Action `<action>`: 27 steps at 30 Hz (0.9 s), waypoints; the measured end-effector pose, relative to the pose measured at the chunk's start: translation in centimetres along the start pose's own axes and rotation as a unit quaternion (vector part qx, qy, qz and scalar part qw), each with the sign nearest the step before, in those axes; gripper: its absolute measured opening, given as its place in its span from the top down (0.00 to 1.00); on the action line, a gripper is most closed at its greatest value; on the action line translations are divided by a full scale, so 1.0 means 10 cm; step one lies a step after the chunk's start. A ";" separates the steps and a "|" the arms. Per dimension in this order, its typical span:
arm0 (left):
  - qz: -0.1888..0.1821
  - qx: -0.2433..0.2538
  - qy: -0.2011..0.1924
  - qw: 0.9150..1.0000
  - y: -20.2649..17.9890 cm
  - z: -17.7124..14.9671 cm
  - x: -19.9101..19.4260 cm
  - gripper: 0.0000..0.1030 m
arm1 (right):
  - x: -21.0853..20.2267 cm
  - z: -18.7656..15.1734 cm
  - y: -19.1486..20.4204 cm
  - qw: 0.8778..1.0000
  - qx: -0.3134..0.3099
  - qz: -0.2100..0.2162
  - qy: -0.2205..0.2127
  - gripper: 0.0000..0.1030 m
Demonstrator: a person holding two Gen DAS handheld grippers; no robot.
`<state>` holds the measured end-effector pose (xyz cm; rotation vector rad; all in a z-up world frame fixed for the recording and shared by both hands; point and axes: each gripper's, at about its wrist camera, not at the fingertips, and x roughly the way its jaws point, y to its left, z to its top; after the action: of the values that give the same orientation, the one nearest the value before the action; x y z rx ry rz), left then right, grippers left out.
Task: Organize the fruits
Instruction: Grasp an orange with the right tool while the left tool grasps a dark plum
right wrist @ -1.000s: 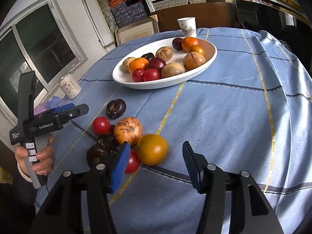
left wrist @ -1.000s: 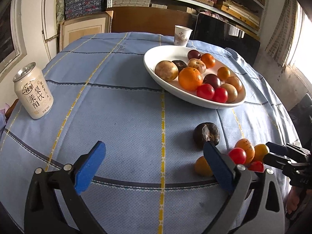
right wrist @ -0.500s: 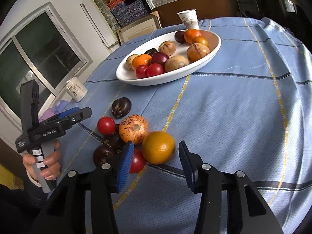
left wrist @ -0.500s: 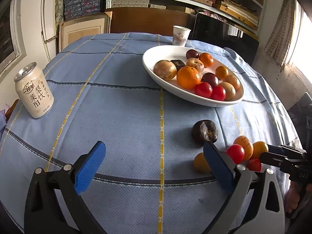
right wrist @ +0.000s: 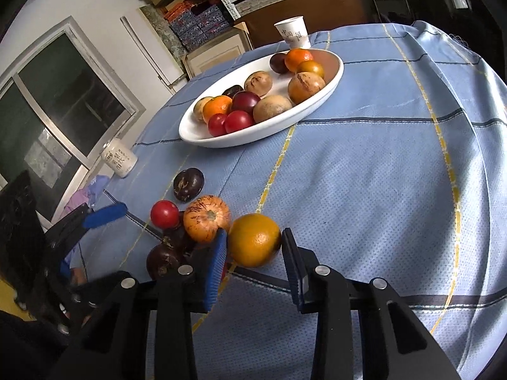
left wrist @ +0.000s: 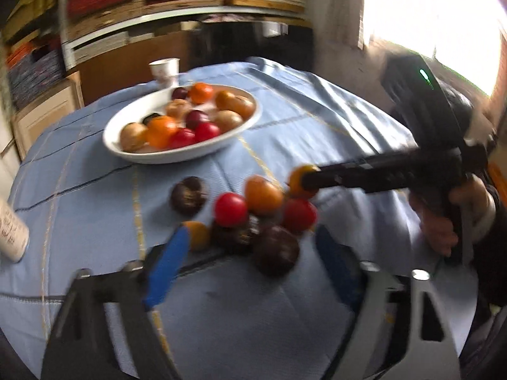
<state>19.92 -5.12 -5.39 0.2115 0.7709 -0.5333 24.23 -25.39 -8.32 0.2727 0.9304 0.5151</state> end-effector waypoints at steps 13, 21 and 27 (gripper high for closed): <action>-0.055 0.013 0.063 0.996 -0.07 -0.07 0.22 0.55 | 0.00 -0.01 0.03 1.000 -0.004 -0.005 0.000 0.65; -0.031 0.029 0.071 0.997 -0.13 -0.05 0.27 0.58 | 0.01 0.00 0.04 1.000 -0.004 -0.005 0.000 0.65; -0.017 0.027 0.074 0.997 -0.16 0.00 0.32 0.62 | 0.00 0.00 0.04 1.000 -0.004 -0.004 0.000 0.65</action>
<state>21.00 -7.66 -7.60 0.2912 0.9054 -0.5750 24.13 -25.06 -8.22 0.2616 0.9300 0.5103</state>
